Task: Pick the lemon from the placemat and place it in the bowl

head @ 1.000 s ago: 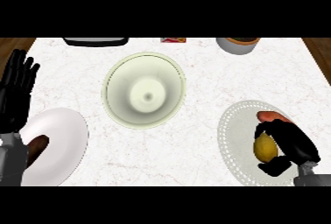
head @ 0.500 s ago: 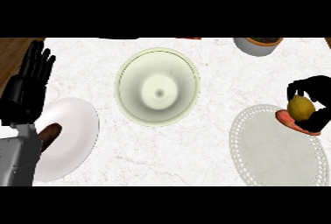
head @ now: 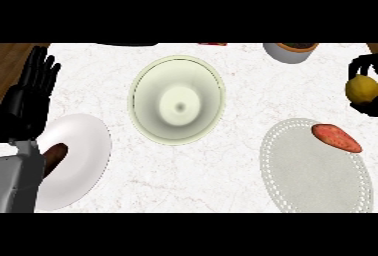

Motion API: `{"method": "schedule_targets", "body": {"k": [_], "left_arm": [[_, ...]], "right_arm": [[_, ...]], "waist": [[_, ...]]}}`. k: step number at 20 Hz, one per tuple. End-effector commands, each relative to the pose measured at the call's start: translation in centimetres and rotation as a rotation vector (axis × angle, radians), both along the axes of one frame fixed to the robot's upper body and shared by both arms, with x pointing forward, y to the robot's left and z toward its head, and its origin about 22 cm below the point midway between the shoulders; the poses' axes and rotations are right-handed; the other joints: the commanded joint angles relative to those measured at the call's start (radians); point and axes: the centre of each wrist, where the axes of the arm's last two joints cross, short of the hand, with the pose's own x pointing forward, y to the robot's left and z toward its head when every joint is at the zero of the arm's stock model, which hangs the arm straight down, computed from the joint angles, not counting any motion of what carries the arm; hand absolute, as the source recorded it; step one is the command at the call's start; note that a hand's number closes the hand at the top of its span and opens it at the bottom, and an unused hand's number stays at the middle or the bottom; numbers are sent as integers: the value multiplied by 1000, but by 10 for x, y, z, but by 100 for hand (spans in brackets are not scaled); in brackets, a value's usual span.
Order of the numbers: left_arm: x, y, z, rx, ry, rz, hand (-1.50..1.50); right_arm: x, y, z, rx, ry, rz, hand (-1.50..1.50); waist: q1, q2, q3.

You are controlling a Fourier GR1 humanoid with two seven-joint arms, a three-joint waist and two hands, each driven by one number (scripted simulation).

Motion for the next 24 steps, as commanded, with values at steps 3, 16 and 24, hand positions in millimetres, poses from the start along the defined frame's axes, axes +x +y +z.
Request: {"method": "schedule_targets", "body": {"k": [3,16,24], "left_arm": [[-5,-6,-10,-9,4,18,0],[-12,20,-6,-3,19,62,0],[-20,30,-21,18,35,89,0]], "right_arm": [[20,0,53,186,-81,152,150],[58,90,139,569,-74,441,150],[66,179,164,588,50,483,150]], "waist": [[-20,-9,-2],[-63,-29,-5],[-77,-31,-5]]}}
